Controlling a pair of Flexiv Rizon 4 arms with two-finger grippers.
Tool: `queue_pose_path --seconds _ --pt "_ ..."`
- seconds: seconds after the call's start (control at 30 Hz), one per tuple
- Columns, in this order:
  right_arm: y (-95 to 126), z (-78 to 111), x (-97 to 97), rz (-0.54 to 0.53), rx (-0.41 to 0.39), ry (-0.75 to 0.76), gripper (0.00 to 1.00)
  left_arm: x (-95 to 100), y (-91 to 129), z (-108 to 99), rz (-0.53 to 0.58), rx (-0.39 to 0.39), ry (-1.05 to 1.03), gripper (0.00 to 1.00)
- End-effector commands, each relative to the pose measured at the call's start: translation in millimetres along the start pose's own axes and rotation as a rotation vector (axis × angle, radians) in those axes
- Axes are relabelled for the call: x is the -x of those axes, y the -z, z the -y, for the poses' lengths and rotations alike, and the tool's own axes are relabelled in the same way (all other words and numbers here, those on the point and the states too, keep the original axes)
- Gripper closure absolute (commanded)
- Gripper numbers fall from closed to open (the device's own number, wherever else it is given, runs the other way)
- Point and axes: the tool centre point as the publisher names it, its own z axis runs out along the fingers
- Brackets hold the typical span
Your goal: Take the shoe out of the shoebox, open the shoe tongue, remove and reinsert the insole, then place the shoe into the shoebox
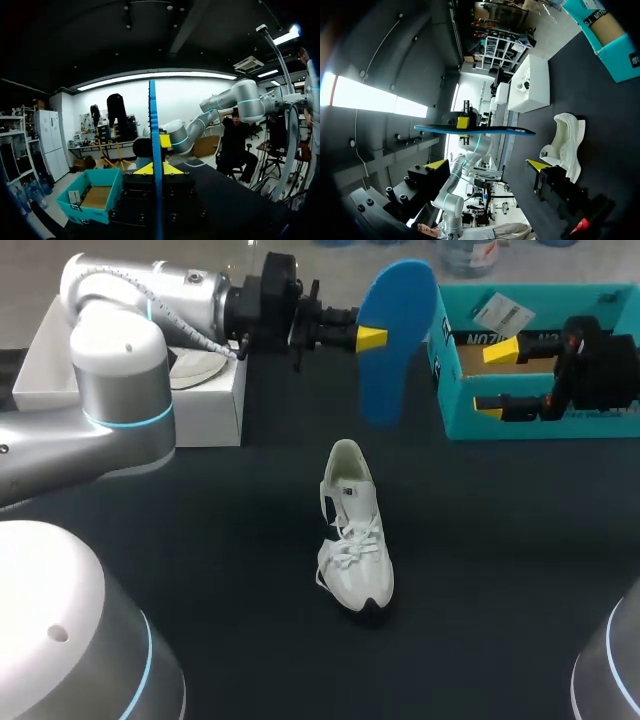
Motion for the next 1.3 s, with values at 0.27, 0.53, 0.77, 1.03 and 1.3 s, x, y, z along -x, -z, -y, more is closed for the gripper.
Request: queue_pose_path --seconds 0.27,0.53,0.77,1.03,1.3 --pt "-1 -0.4 0.7 0.000 0.000 0.000 0.00 -2.0 2 -2 0.145 -0.281 1.318 1.00" --pt "-1 -0.4 0.7 0.000 0.000 0.000 0.00 -3.1 -1 -7 0.269 -0.202 1.508 1.00" --pt "-7 -10.5 -27.9 0.412 0.043 -0.321 0.00 0.4 0 -11 0.315 -0.130 1.607 1.00" --pt "-36 -18.9 -51.3 0.781 0.043 -0.471 0.00 4.0 -4 -25 0.325 -0.077 1.734 1.00" --pt "-40 -19.2 -67.1 0.979 0.097 -0.496 0.00 7.3 -4 -30 0.302 -0.059 1.850 1.00"
